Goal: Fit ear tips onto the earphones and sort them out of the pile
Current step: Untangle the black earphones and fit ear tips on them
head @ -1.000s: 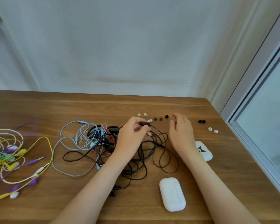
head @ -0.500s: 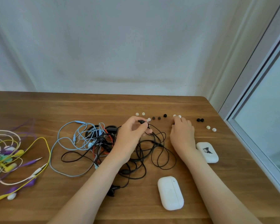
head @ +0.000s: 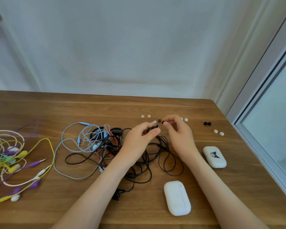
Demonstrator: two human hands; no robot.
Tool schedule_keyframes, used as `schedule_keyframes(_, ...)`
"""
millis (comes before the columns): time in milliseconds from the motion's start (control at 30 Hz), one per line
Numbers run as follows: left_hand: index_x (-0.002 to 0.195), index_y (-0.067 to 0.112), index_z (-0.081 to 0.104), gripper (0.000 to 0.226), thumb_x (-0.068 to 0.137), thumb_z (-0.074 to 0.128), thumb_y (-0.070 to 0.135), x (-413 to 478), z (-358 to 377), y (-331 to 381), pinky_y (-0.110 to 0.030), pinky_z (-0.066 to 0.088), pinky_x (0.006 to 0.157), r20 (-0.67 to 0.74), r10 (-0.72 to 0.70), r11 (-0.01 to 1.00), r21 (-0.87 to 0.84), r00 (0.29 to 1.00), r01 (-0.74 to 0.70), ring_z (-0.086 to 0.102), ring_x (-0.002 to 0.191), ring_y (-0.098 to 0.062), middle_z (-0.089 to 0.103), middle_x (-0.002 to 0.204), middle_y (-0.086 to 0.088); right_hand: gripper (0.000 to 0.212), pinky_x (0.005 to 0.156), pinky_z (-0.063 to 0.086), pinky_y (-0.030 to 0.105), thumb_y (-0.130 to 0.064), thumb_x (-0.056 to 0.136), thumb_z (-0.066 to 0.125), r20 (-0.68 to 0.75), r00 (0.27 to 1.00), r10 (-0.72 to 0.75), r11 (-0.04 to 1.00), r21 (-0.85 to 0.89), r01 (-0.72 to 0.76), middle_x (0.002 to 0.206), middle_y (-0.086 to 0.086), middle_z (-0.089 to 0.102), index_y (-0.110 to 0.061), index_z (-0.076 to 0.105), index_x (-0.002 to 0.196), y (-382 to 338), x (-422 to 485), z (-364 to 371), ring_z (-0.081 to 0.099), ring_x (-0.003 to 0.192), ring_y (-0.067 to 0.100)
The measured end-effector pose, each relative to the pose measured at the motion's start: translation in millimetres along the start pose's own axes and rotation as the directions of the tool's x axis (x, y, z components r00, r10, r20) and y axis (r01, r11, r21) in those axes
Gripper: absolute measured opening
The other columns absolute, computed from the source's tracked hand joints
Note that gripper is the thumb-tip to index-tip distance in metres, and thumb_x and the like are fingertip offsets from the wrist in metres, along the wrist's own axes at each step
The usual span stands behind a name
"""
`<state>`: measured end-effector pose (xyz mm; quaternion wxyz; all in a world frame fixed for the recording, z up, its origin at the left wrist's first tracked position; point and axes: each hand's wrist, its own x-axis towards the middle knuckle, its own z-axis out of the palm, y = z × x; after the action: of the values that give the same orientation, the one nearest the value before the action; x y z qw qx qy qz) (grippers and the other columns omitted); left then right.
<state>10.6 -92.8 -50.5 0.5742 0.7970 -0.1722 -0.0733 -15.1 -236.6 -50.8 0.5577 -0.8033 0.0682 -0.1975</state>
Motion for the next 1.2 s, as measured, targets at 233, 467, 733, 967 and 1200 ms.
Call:
schedule_keyframes(233,0.102,0.025,0.065,0.016,0.089,0.064,0.033,-0.4,1.2,-2.8,-0.033,0.050,0.078,-0.006,-0.053,0.998,0.039,0.999,0.053,0.057,0.084,-0.012,0.061,0.087,0.008,0.018,0.075,0.052,0.022,-0.005,0.096,0.050,0.170,0.983,0.067,0.948,0.296,-0.115,0.094,-0.001,0.066,-0.019,0.061,0.097,-4.6,-5.8,3.1,0.064,0.086,0.012)
schedule_keyframes(467,0.112,0.025,0.060,0.028,0.087,0.066,0.034,0.2,1.5,-2.9,-0.036,0.052,0.089,-0.039,-0.088,0.996,0.025,0.995,0.089,0.061,0.094,-0.014,0.064,0.100,0.006,0.018,0.070,0.050,0.016,-0.003,0.096,0.050,0.199,0.979,0.047,0.952,0.289,-0.104,0.095,0.002,0.062,-0.016,0.061,0.096,-3.8,-6.5,3.4,0.060,0.081,0.006)
schedule_keyframes(733,0.107,0.018,0.059,0.022,0.089,0.066,0.027,-1.9,1.4,0.6,-0.024,0.053,0.077,-0.046,-0.039,0.999,0.002,0.998,0.039,0.064,0.076,-0.006,0.065,0.093,0.002,0.016,0.077,0.051,0.022,-0.005,0.095,0.051,0.195,0.981,0.020,0.963,0.261,-0.072,0.096,0.005,0.064,-0.016,0.061,0.097,-0.4,-6.7,4.9,0.060,0.087,0.010)
schedule_keyframes(967,0.095,0.025,0.049,0.026,0.084,0.072,0.030,-3.2,3.2,2.4,-0.015,0.048,0.065,0.004,-0.033,0.993,0.111,0.999,0.032,0.065,0.066,-0.004,0.069,0.086,-0.001,0.019,0.078,0.051,0.023,-0.005,0.094,0.053,0.206,0.977,-0.048,0.982,0.187,0.009,0.097,0.001,0.063,-0.022,0.061,0.095,-4.0,-8.6,6.0,0.059,0.089,0.009)
schedule_keyframes(1200,0.101,0.023,0.046,0.032,0.083,0.072,0.029,-6.0,2.6,5.9,-0.007,0.044,0.060,0.027,0.018,0.993,0.115,0.999,-0.021,0.060,0.059,0.004,0.066,0.088,-0.001,0.027,0.081,0.049,0.023,0.001,0.094,0.049,0.138,0.989,-0.051,0.986,0.161,0.028,0.093,-0.004,0.062,-0.023,0.061,0.092,-1.9,-5.9,5.0,0.058,0.089,0.009)
